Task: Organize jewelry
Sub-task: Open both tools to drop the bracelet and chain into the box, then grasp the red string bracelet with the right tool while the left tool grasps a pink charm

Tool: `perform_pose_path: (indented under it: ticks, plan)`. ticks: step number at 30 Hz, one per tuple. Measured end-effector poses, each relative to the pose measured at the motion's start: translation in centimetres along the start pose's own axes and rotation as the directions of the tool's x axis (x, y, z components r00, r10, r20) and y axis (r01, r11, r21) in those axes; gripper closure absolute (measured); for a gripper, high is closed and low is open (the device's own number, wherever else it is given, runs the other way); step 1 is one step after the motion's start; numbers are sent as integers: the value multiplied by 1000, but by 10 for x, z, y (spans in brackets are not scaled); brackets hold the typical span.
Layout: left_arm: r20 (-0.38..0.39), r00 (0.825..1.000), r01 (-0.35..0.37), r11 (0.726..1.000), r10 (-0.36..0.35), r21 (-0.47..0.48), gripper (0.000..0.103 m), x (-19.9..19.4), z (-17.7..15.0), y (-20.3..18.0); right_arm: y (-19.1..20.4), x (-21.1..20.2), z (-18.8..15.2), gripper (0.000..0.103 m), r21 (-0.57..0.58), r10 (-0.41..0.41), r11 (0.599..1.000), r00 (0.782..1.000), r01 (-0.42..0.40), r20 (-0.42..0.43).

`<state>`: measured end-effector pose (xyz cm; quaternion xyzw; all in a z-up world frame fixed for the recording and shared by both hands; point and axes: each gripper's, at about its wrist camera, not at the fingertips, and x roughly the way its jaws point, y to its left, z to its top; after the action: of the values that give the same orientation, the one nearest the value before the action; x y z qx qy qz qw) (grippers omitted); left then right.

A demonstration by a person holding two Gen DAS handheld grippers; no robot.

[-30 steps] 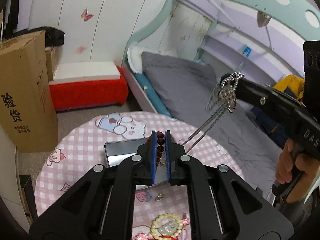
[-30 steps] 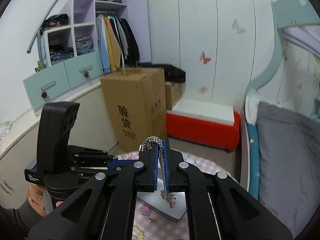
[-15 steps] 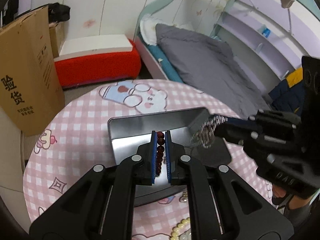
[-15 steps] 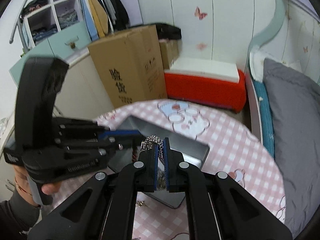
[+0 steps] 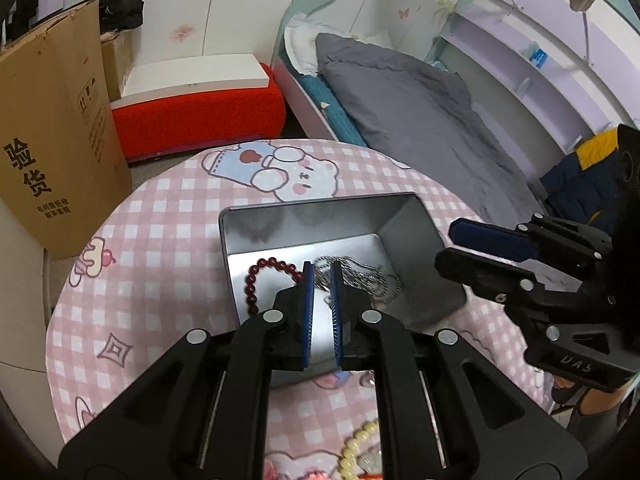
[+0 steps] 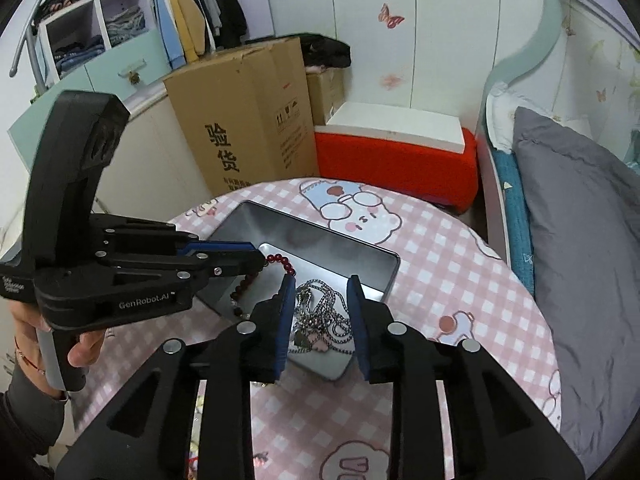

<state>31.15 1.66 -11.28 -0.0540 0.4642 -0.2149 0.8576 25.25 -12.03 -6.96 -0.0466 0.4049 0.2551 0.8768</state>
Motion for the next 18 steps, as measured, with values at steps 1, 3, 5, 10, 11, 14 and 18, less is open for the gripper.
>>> perform_pose_path:
  ticks: [1,3,5,10,11,14,18]
  plan:
    - [10,1000,-7,1000,7,4,94,-4,-1,-1,1,-9,-3,76,-1,-4,1000,1000,4,14]
    - [33,999,-22,1000,22,17,94,-17,-7,-4,5,-20,-7,74,-3,-11,1000,999,11,35]
    - [60,998,-37,999,36,25,94,-32,-16,-7,11,-36,-19,72,-12,-12,1000,999,12,54]
    - [139,987,-87,996,82,27,94,-72,-49,-11,28,-62,-55,68,-15,-1,1000,997,2,77]
    - [153,983,-103,994,98,26,94,-79,-59,-11,36,-66,-68,67,-27,3,1000,998,-1,70]
    - [171,978,-124,992,122,2,94,-94,-89,-8,55,-63,-94,66,-57,13,998,999,-11,36]
    - [167,974,-151,988,153,-26,94,-101,-122,-3,79,-47,-129,66,-88,48,995,998,-51,-41]
